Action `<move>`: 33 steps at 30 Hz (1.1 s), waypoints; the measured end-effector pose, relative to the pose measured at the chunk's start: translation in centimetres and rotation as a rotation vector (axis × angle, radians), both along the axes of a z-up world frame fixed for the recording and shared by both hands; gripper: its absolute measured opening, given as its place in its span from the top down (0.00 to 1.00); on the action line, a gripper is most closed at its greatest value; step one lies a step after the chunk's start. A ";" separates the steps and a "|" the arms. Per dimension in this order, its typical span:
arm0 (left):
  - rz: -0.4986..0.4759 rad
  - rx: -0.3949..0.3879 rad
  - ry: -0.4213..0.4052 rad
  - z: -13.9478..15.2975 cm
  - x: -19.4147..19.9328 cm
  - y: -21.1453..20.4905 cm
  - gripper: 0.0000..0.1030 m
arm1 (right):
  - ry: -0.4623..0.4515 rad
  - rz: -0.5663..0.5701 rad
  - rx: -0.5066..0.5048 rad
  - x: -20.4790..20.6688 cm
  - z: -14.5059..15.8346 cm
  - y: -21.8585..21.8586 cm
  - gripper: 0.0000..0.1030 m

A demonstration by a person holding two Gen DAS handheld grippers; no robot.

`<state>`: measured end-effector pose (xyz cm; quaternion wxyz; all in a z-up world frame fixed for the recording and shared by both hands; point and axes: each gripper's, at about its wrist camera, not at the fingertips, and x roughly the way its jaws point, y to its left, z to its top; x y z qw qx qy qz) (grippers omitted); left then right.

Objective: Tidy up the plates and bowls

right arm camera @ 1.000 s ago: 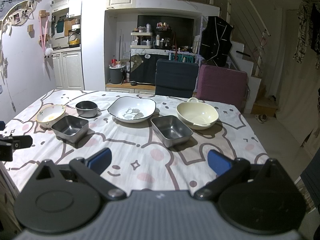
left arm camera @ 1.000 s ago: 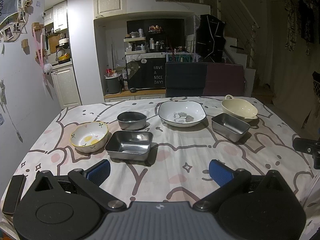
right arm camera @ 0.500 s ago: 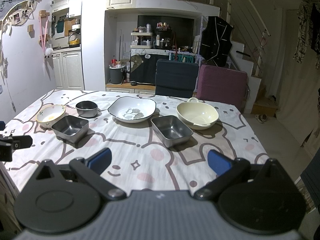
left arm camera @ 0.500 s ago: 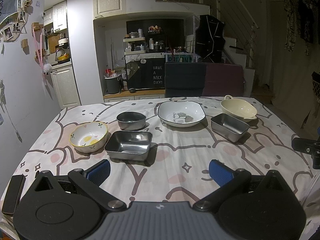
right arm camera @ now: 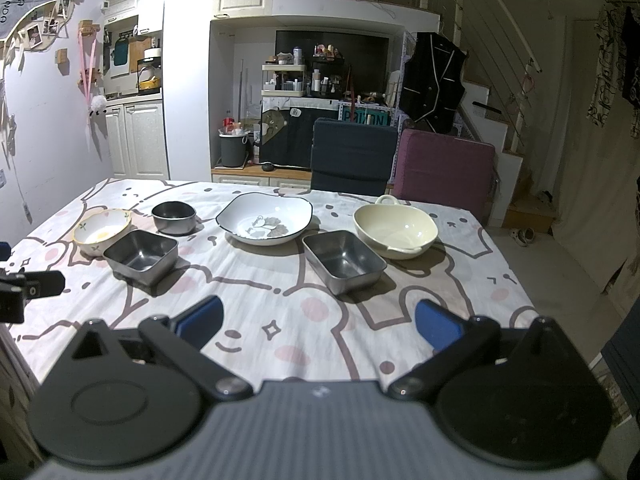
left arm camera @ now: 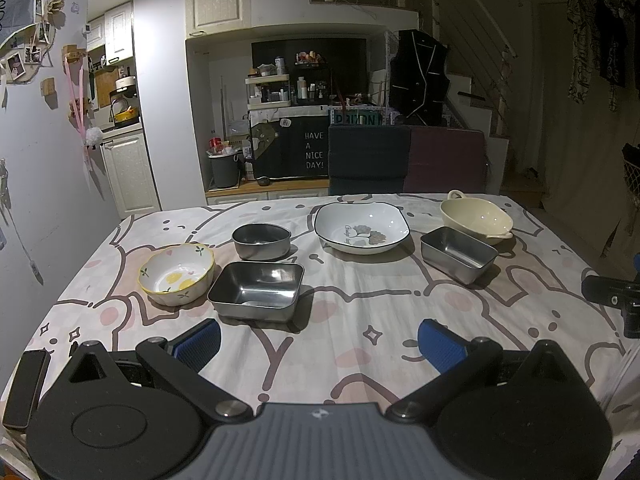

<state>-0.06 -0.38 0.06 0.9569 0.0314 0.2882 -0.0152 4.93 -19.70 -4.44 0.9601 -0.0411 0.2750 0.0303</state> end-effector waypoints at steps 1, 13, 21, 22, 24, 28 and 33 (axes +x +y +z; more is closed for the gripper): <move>0.000 0.000 0.000 0.0 0.0 0.0 0.00 | 0.000 0.000 0.000 0.0 0.0 0.0 0.00; 0.000 -0.001 0.000 0.0 0.0 0.0 0.00 | 0.001 0.000 0.000 0.0 0.0 0.0 0.00; 0.000 -0.001 -0.001 0.0 0.0 0.0 0.00 | 0.001 0.000 0.000 0.0 0.0 0.1 0.00; 0.000 -0.002 -0.001 0.0 0.0 0.1 0.00 | 0.001 0.000 0.000 -0.1 0.0 0.1 0.00; 0.000 -0.002 -0.001 0.0 0.0 0.0 0.00 | 0.001 0.000 0.000 -0.1 0.0 0.1 0.00; 0.004 -0.001 -0.002 0.0 0.1 -0.4 0.00 | 0.000 -0.001 -0.001 0.0 0.0 0.1 0.00; 0.009 0.000 -0.004 0.8 0.6 -2.1 0.00 | -0.003 -0.007 -0.005 -0.2 0.1 0.2 0.00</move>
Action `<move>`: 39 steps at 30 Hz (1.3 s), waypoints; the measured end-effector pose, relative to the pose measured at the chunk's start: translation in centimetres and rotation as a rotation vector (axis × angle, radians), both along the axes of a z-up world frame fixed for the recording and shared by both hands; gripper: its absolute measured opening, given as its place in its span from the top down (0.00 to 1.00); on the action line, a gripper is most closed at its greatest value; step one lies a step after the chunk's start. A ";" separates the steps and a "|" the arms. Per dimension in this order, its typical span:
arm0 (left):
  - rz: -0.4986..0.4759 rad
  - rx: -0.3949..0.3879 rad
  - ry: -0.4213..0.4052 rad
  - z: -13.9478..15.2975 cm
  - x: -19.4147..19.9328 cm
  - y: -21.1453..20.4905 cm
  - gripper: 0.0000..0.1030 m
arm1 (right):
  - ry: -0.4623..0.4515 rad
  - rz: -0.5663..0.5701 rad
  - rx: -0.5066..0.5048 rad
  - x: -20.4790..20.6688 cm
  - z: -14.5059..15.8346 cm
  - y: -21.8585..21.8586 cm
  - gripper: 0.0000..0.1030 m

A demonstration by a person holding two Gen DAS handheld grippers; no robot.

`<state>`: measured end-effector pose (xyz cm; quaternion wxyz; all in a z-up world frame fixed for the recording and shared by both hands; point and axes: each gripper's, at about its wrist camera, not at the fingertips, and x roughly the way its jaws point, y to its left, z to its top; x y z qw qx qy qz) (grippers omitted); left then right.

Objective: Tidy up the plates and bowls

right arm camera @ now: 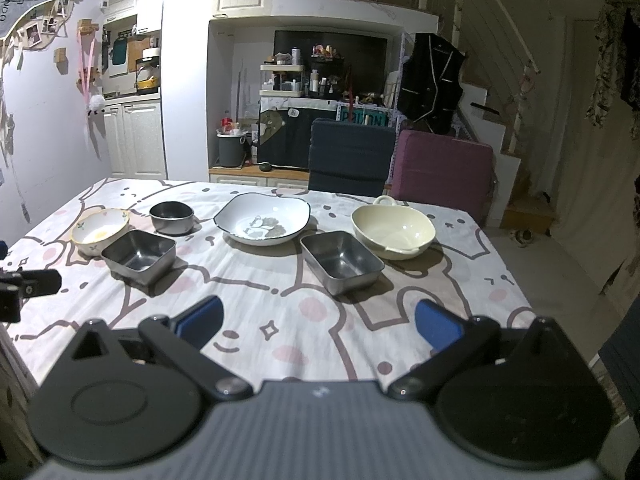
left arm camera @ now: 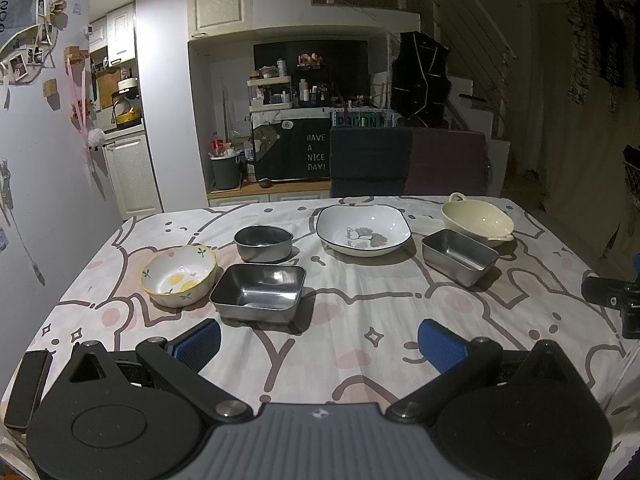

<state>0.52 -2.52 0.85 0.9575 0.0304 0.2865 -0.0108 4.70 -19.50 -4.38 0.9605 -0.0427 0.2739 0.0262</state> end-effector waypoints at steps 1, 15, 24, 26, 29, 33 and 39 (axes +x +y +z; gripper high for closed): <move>0.000 -0.001 0.003 -0.1 0.1 0.0 0.00 | 0.000 0.000 0.000 0.0 0.0 0.0 0.00; 0.004 -0.025 0.025 1.3 4.1 0.0 0.00 | 0.006 -0.017 0.038 2.2 0.4 -0.4 0.00; -0.009 -0.037 0.006 3.6 10.4 -0.7 0.00 | -0.041 0.010 0.032 7.1 2.0 -0.6 0.00; -0.004 -0.037 0.001 3.9 11.7 -0.8 0.00 | -0.053 0.014 0.031 8.2 2.4 -0.6 0.00; 0.003 -0.024 -0.017 4.6 13.7 -1.0 0.00 | -0.066 0.017 0.035 9.8 3.0 -0.7 0.00; -0.003 -0.007 -0.046 5.5 16.4 -1.6 0.00 | -0.089 0.017 0.032 12.1 3.5 -0.7 0.00; -0.021 -0.003 -0.055 5.9 20.4 -1.9 0.00 | -0.104 -0.003 0.072 15.2 4.3 -0.8 0.00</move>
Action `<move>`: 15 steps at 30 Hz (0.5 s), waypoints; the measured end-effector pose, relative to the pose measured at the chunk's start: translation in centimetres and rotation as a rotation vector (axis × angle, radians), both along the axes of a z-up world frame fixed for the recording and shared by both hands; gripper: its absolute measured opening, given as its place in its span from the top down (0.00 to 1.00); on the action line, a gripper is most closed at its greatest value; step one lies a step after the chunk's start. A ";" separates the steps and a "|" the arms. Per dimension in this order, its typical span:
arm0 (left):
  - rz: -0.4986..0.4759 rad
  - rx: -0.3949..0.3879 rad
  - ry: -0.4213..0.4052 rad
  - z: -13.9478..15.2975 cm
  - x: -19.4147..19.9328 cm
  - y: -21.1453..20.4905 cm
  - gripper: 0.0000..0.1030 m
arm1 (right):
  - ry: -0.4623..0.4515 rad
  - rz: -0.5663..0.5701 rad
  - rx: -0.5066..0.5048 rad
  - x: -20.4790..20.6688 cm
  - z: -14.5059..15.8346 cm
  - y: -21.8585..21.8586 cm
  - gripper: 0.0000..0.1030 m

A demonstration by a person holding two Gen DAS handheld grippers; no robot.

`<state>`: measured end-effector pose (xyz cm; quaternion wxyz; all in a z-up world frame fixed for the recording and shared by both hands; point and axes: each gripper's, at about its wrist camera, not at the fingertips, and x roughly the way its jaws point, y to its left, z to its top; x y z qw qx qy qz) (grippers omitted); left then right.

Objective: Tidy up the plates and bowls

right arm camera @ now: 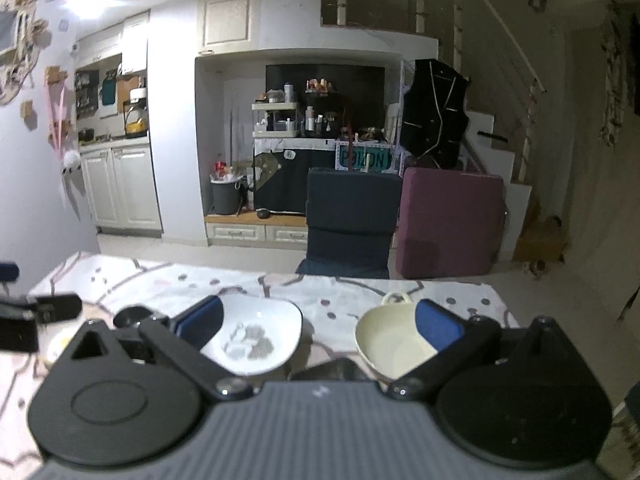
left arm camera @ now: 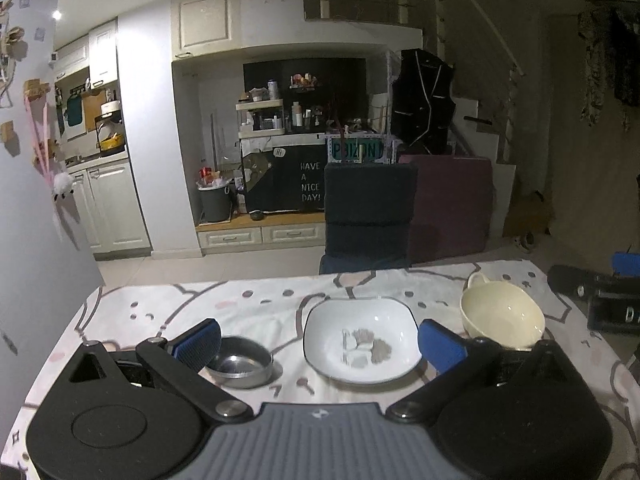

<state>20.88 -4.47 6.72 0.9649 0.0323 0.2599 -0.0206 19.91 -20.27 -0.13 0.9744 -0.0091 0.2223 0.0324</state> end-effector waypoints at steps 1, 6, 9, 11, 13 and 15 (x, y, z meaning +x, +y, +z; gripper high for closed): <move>-0.003 0.005 -0.003 0.1 0.6 -0.1 0.00 | -0.002 -0.004 0.009 0.4 0.1 0.0 0.00; -0.014 0.007 -0.019 0.5 3.7 -0.3 0.00 | -0.027 -0.018 0.004 2.4 0.6 0.3 0.00; -0.021 0.011 -0.024 0.5 5.3 -0.5 0.00 | -0.015 -0.020 0.020 3.3 0.3 0.0 0.00; -0.034 0.006 -0.015 0.2 6.9 -0.7 0.00 | -0.010 -0.014 0.027 3.9 0.0 0.0 0.00; -0.044 -0.002 -0.002 -0.3 8.4 -0.8 0.00 | -0.008 -0.016 0.025 4.4 -0.2 0.1 0.00; -0.050 -0.013 0.011 -1.0 10.0 -0.8 0.00 | -0.003 -0.024 0.023 5.2 -0.2 0.2 0.00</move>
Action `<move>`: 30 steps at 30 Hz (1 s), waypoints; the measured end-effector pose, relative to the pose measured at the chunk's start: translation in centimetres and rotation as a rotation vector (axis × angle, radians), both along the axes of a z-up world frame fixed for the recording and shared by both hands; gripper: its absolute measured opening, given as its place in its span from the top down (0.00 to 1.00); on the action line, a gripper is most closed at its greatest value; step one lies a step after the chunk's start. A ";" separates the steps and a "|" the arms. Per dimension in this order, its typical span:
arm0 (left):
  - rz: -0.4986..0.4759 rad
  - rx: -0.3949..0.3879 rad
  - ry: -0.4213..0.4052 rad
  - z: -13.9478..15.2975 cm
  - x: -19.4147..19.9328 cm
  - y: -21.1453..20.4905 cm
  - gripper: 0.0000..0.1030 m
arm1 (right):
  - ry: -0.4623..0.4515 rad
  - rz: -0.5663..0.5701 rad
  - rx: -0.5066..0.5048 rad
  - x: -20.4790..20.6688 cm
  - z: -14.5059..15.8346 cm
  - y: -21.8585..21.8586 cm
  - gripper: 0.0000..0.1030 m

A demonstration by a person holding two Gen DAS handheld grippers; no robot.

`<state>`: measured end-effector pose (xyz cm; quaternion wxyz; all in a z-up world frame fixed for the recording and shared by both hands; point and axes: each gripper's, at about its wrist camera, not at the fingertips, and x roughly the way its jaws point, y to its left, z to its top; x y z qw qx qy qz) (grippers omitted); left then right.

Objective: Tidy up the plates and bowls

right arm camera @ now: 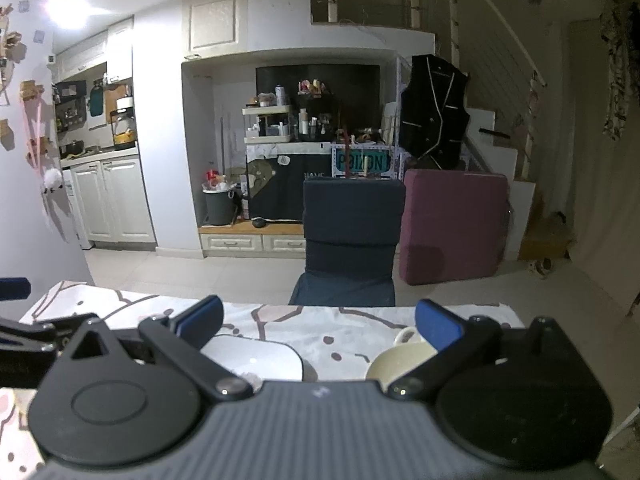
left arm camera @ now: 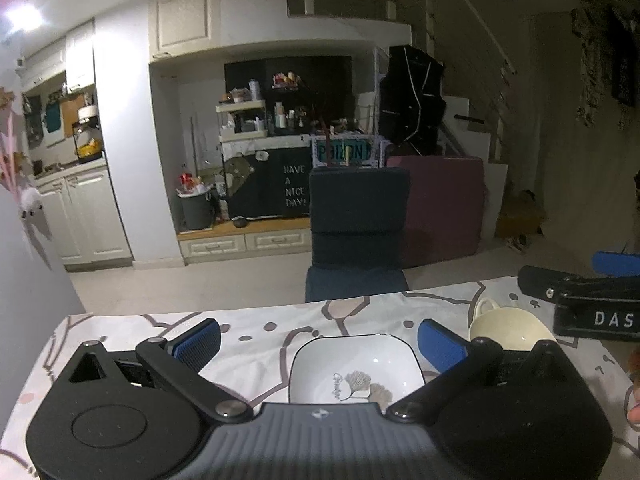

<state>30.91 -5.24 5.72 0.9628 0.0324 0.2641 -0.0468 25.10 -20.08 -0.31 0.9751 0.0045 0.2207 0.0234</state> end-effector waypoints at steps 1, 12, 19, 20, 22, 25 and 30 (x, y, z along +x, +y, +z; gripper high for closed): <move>0.000 -0.005 0.005 -0.4 0.6 0.1 0.00 | 0.004 -0.004 -0.001 0.3 0.0 0.1 0.00; -0.002 0.000 0.138 -6.9 7.5 1.8 0.00 | 0.145 -0.003 0.078 4.4 -4.2 -1.4 0.00; 0.002 0.040 0.221 -10.6 10.5 2.4 0.00 | 0.298 0.022 0.083 6.8 -8.7 -1.6 0.00; -0.001 0.033 0.237 -11.2 11.0 2.5 0.00 | 0.313 0.020 0.086 6.7 -9.5 -1.6 0.00; -0.007 0.029 0.260 -12.1 11.5 2.5 0.00 | 0.339 0.018 0.091 7.0 -10.4 -1.7 0.00; -0.017 0.040 0.288 -13.6 12.1 2.4 0.00 | 0.385 0.020 0.072 7.0 -11.8 -1.5 0.00; -0.027 0.022 0.306 -15.2 12.6 2.7 0.00 | 0.438 0.051 0.059 6.9 -13.3 -0.9 0.00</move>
